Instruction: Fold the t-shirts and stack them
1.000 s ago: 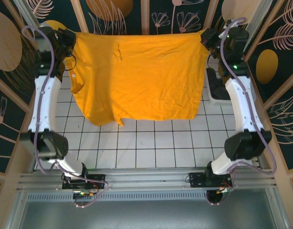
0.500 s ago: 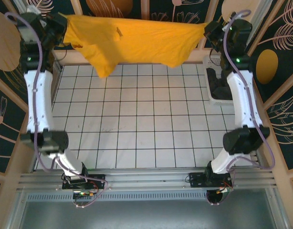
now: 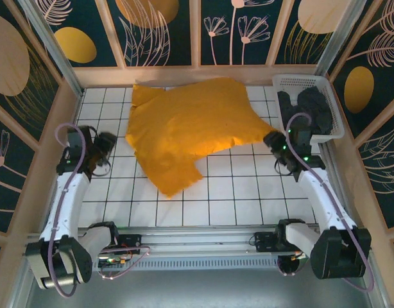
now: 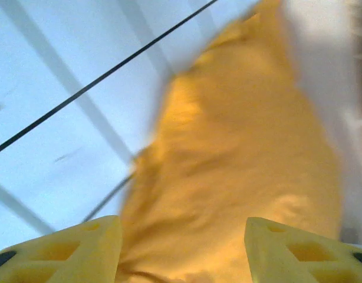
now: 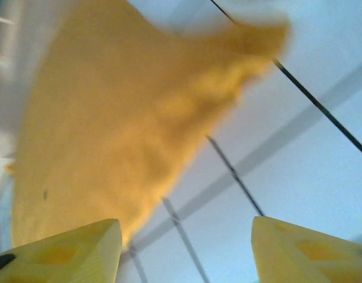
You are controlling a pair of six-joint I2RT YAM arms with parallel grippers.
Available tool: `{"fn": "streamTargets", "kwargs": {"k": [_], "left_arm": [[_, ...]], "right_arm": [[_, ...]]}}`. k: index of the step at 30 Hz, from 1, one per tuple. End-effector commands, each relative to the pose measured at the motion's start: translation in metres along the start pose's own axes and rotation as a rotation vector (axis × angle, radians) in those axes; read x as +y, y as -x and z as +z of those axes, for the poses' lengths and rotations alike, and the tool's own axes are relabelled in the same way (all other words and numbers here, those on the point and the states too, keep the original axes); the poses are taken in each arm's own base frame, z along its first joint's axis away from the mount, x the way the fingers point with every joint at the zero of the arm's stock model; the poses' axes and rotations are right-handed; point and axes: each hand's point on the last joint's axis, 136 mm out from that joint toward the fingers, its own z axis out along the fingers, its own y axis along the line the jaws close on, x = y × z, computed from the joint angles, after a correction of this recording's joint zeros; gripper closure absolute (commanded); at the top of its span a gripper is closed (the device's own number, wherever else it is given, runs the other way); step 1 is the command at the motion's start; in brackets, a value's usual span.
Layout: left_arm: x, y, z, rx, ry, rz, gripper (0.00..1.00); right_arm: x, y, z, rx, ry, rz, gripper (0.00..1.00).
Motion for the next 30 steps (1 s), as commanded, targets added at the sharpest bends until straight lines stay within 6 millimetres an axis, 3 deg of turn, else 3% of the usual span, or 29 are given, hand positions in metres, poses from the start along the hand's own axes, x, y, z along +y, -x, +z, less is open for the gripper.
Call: {"fn": "streamTargets", "kwargs": {"k": [1, 8, 13, 16, 20, 25, 30], "left_arm": [[0.027, -0.009, -0.001, 0.005, 0.073, 0.025, 0.42], [0.034, -0.051, 0.012, 0.155, 0.063, 0.048, 0.53], [0.015, -0.134, 0.033, 0.358, 0.044, 0.145, 0.54], [0.017, -0.163, 0.047, 0.402, 0.084, 0.18, 0.58], [0.008, -0.178, 0.061, 0.412, 0.086, 0.165, 0.6], [0.029, -0.189, 0.071, 0.427, 0.197, 0.185, 0.61], [0.035, -0.187, 0.072, 0.4, 0.243, 0.197, 0.62]], "right_arm": [[-0.019, -0.017, -0.001, 0.051, -0.063, -0.003, 0.37], [-0.029, -0.017, -0.003, 0.049, -0.122, -0.058, 0.39], [-0.022, -0.01, -0.001, 0.041, -0.128, -0.099, 0.4], [-0.012, -0.01, 0.001, 0.045, -0.114, -0.124, 0.41], [0.001, -0.013, 0.0, 0.046, -0.104, -0.161, 0.42], [0.008, -0.019, -0.001, 0.048, -0.101, -0.172, 0.42], [0.01, -0.023, -0.001, 0.048, -0.1, -0.172, 0.42]]}}
